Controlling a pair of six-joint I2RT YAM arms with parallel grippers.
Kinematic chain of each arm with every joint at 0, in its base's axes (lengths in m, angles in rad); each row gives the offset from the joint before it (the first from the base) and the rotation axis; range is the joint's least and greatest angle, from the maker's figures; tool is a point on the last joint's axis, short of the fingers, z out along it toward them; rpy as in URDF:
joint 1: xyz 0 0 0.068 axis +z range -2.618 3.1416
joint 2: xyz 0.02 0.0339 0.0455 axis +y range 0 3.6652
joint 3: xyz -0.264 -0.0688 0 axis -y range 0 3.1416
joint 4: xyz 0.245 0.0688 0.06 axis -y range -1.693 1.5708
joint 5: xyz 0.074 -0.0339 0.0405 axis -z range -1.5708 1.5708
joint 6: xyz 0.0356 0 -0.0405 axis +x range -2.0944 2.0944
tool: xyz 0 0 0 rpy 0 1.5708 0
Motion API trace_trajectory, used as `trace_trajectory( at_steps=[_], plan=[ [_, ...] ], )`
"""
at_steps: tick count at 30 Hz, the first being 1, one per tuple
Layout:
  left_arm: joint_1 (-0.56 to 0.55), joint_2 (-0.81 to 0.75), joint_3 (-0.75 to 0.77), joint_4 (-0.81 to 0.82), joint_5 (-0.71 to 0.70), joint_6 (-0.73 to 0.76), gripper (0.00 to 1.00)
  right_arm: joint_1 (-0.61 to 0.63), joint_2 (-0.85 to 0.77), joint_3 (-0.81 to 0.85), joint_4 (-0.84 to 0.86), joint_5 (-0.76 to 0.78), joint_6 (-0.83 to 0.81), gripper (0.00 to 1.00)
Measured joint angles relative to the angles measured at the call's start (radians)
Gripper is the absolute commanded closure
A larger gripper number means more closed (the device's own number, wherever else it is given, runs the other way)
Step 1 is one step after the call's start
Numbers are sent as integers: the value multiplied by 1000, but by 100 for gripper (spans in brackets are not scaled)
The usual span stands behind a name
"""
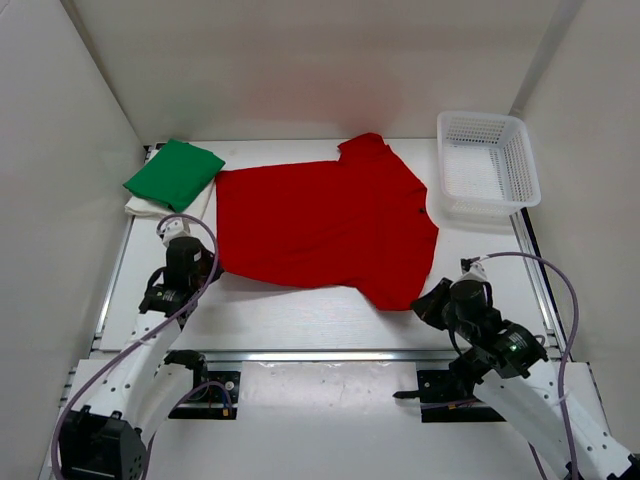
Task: Fold and stack the t-shirts
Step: Grap the side of the flattened tshirt closest away from the robot with both arms, then fold the flattened tshirt in 1/3 of the way
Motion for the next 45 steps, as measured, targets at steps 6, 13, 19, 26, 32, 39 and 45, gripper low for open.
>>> trace_trajectory(
  at_steps=[6, 13, 19, 26, 32, 39, 45],
  plan=[
    [-1, -58, 31, -157, -60, 53, 100, -53, 5, 121, -88, 0, -50, 100],
    [107, -21, 22, -122, -6, 44, 98, -326, 279, 123, 98, -150, -255, 100],
    [164, 190, 7, 12, 42, 5, 100, -411, 569, 171, 262, -198, -364, 100],
    [193, 415, 31, 113, 69, -34, 100, -413, 846, 359, 404, -204, -417, 100],
    [188, 496, 120, 169, 80, -48, 99, -463, 1020, 516, 440, -225, -447, 100],
    [177, 630, 257, 201, 79, -53, 99, -509, 1208, 719, 460, -259, -476, 100],
    [155, 804, 373, 216, 81, -52, 100, -528, 1363, 826, 470, -291, -495, 100]
  ],
)
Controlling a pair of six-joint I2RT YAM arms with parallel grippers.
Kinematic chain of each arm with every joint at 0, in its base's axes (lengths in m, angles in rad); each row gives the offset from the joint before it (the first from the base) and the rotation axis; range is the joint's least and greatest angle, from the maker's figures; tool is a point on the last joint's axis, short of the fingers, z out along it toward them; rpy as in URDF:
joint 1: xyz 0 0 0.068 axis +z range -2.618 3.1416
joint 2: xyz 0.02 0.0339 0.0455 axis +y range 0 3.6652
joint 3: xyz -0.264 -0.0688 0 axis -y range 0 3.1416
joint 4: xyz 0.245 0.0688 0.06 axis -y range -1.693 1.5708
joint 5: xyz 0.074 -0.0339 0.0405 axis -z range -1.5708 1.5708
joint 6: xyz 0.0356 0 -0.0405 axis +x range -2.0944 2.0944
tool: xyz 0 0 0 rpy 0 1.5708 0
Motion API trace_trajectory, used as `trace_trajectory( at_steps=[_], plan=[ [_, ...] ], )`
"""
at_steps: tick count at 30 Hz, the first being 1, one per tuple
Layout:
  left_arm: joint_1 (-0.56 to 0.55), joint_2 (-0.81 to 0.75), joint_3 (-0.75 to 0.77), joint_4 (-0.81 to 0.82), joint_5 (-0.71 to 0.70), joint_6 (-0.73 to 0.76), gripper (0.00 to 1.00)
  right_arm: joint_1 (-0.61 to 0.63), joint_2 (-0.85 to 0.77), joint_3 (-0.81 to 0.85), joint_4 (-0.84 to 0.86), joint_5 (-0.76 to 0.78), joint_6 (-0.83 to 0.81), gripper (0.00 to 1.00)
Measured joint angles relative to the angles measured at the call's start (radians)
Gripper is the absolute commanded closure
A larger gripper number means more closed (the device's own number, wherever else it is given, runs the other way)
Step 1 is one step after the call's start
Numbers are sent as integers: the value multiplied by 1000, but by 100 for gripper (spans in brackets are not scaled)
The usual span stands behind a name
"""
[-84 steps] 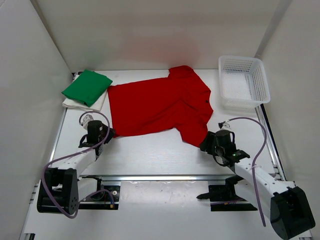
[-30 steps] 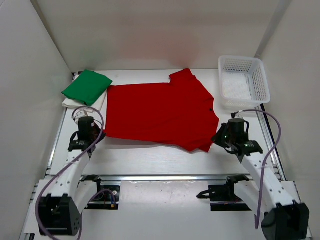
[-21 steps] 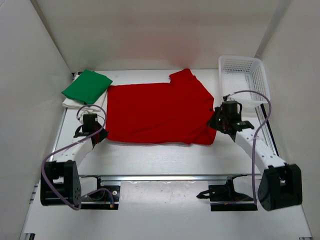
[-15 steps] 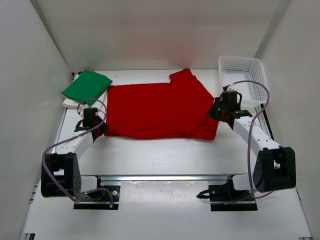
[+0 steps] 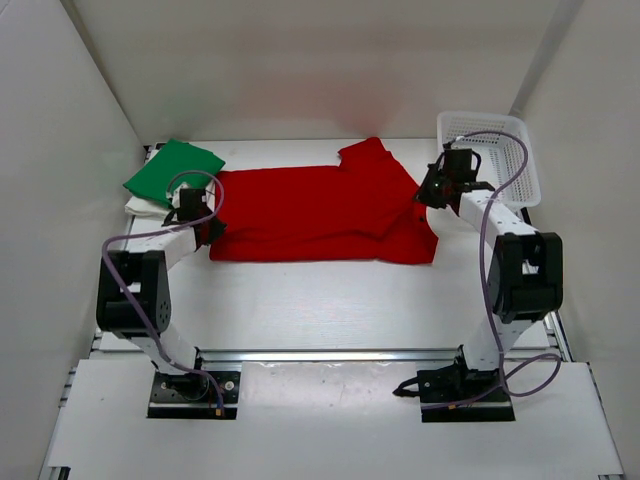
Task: Fold and stack the t-shirts
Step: Fold the flattened tshirt in 1/3 of the way
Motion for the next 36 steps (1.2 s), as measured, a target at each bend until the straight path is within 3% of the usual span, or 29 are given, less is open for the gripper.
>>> trace_trajectory(
  at_steps=[5, 8, 10, 11, 13, 16, 18, 19, 20, 22, 25, 30, 33, 36],
  plan=[
    [8, 74, 22, 1, -2, 0, 99, -9, 114, 119, -15, -12, -8, 100],
    [8, 82, 27, 1, -5, 0, 92, -8, 196, 225, -27, -16, -21, 100],
    [8, 82, 32, 4, -4, 6, 72, -6, 252, 294, -32, -19, -27, 98],
    [8, 82, 33, 7, -2, 8, 55, -5, 277, 323, -37, -23, -29, 89],
    [8, 80, 33, 9, 1, 16, 37, -6, 308, 351, -41, -31, -34, 78],
    [12, 56, 30, 8, -1, 23, 37, -11, 308, 334, -42, -42, -40, 65],
    [28, 6, 13, 10, 2, 25, 41, -17, 280, 283, -21, -47, -37, 62],
    [39, -27, -8, 21, 2, 24, 45, -22, 249, 237, -3, -51, -32, 67],
    [49, -70, -39, 35, 4, 18, 48, -27, 215, 192, 4, -53, -27, 85],
    [68, -164, -121, 64, 13, 3, 51, -36, 120, 69, 43, -49, -3, 100],
    [71, -283, -269, 108, 35, -24, 51, -51, -64, -155, 118, -24, 40, 100],
    [79, -272, -370, 118, 69, -44, 47, -149, -246, -440, 241, -43, 95, 71],
    [79, -233, -370, 145, 80, -57, 48, -210, -239, -507, 254, -56, 98, 65],
    [79, -196, -362, 188, 91, -73, 48, -195, -220, -528, 263, -74, 96, 65]
  ],
)
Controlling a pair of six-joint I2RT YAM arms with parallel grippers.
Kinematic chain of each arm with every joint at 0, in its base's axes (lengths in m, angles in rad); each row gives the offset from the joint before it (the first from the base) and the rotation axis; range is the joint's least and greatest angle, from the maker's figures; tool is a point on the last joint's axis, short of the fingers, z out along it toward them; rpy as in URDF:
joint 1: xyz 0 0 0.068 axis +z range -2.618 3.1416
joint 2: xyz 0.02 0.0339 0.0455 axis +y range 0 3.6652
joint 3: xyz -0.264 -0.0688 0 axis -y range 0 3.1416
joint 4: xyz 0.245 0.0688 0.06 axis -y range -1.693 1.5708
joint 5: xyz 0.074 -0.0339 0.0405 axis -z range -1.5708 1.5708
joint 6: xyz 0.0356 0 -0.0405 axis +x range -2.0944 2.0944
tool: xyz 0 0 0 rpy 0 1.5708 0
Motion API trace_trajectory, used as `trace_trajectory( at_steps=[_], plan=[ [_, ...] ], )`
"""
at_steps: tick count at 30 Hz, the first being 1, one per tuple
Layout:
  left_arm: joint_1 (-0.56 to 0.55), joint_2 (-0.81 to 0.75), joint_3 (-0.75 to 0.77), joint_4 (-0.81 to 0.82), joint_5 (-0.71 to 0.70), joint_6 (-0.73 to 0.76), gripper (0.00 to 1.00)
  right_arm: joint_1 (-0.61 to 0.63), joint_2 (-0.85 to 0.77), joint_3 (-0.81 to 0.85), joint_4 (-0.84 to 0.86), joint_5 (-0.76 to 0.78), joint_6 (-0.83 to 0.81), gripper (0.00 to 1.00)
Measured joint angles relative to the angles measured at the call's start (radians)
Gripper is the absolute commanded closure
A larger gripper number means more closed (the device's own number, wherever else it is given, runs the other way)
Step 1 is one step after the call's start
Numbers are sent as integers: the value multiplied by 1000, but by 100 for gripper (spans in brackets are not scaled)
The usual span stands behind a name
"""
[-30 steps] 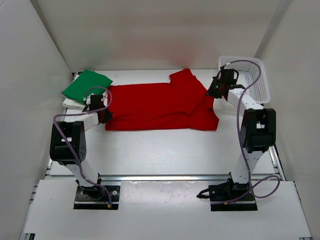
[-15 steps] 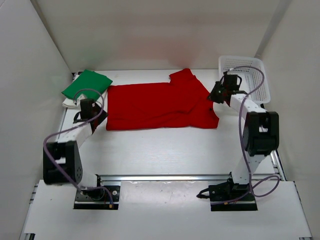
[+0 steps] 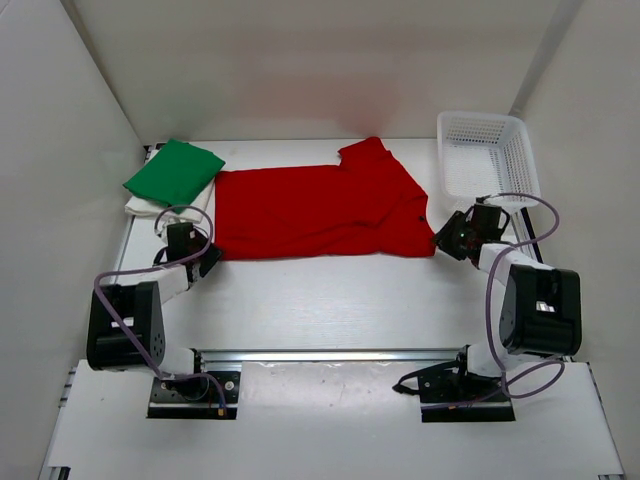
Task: Fold and stack the t-shirts
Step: Fold the flattened tshirt in 1/3 of the way
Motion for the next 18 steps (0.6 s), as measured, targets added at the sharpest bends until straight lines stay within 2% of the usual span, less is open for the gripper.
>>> trace_trajectory(
  at_steps=[4, 10, 12, 14, 15, 16, 18],
  plan=[
    [-13, 46, 23, 44, 2, -13, 50, 26, 8, -26, 7, -8, 0, 64],
    [-20, 103, 48, 88, 5, -29, 66, 44, 29, -33, 25, -9, -2, 63],
    [-19, 115, 53, 92, 5, -34, 72, 42, 47, -34, 35, -14, -3, 68],
    [-21, 124, 59, 94, 5, -35, 80, 38, 59, -34, 48, -20, -5, 86],
    [-23, 129, 63, 94, 5, -35, 83, 36, 64, -33, 50, -19, -5, 92],
    [-26, 134, 67, 93, 5, -33, 91, 32, 71, -31, 49, -21, -3, 99],
    [-27, 142, 79, 88, 5, -32, 99, 25, 82, -29, 53, -28, 6, 100]
  ],
)
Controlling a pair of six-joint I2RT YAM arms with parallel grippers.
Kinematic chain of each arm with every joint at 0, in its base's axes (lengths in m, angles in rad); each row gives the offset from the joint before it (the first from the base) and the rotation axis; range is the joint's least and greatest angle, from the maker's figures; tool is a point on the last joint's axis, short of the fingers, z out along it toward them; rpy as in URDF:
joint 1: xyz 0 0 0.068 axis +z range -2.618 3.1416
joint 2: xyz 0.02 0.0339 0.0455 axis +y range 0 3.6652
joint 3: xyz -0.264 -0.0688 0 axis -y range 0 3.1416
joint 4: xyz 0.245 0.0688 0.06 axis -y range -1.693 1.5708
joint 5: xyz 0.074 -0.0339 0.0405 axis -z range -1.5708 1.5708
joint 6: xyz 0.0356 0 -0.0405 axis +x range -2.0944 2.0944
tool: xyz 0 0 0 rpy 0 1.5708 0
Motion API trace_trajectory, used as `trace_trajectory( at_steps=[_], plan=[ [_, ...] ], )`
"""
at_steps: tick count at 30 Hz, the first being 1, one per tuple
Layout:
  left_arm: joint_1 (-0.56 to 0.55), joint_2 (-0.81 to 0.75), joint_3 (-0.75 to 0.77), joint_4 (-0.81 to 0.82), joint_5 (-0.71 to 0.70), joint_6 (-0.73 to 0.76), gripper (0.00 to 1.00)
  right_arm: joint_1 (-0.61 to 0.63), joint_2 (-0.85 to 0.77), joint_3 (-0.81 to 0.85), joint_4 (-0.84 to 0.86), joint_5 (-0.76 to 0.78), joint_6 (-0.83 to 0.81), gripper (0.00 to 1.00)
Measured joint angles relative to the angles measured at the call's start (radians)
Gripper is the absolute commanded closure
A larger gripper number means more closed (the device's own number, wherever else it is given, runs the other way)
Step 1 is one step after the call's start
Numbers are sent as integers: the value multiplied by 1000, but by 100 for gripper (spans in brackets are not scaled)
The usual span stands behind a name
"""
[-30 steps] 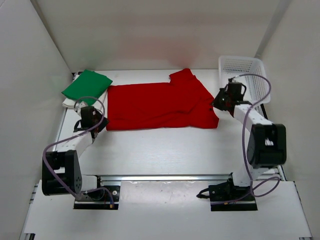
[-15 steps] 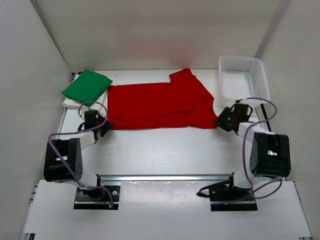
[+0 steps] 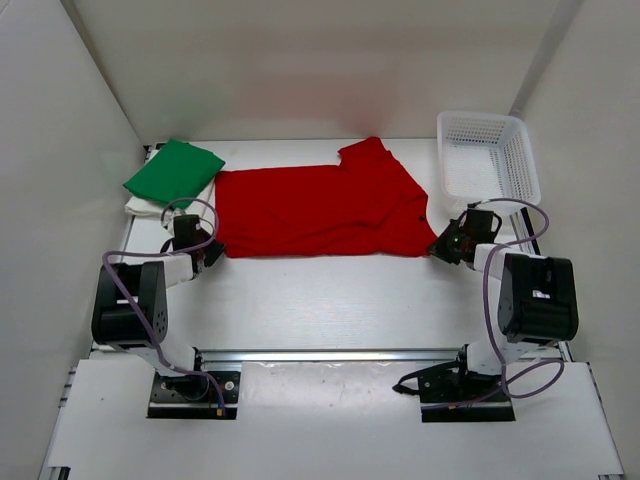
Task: Fold and stack the t-shirts
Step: Fold the flattened tshirt in 1/3 of the way
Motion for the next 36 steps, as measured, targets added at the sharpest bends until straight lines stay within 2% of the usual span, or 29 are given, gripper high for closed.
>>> trace_trajectory(
  at_steps=[7, 14, 18, 22, 24, 25, 27, 28, 29, 30, 32, 34, 35, 36],
  plan=[
    [5, -1, 18, -36, -14, 17, 100, -27, -19, -7, -7, -2, 22, 100],
    [36, -55, 8, -87, -14, 35, 100, -26, -177, -108, -30, 25, 37, 99],
    [61, -143, -66, -118, 0, 46, 100, -38, -313, -244, -48, 26, 49, 100],
    [86, -311, -192, -193, 18, 65, 98, -75, -541, -371, -149, 33, 65, 100],
    [94, -407, -245, -241, 36, 79, 86, -57, -683, -402, -221, 71, 82, 100],
    [101, -457, -268, -264, 45, 87, 67, -36, -745, -407, -249, 91, 90, 90],
    [134, -570, -315, -309, 68, 99, 25, 17, -859, -408, -290, 132, 111, 54],
    [159, -623, -332, -332, 75, 110, 19, 39, -896, -408, -307, 150, 120, 49],
    [186, -673, -338, -343, 89, 113, 9, 49, -933, -406, -325, 159, 115, 44],
    [202, -713, -338, -358, 87, 117, 1, 51, -959, -402, -340, 164, 111, 44],
    [215, -737, -320, -382, 83, 126, 1, 38, -975, -383, -371, 170, 106, 46],
    [209, -716, -280, -404, 90, 135, 1, 33, -974, -359, -381, 160, 98, 54],
    [198, -710, -262, -404, 91, 139, 2, 41, -962, -346, -380, 155, 95, 66],
    [182, -710, -247, -404, 90, 139, 3, 61, -939, -330, -375, 153, 91, 71]
  ],
)
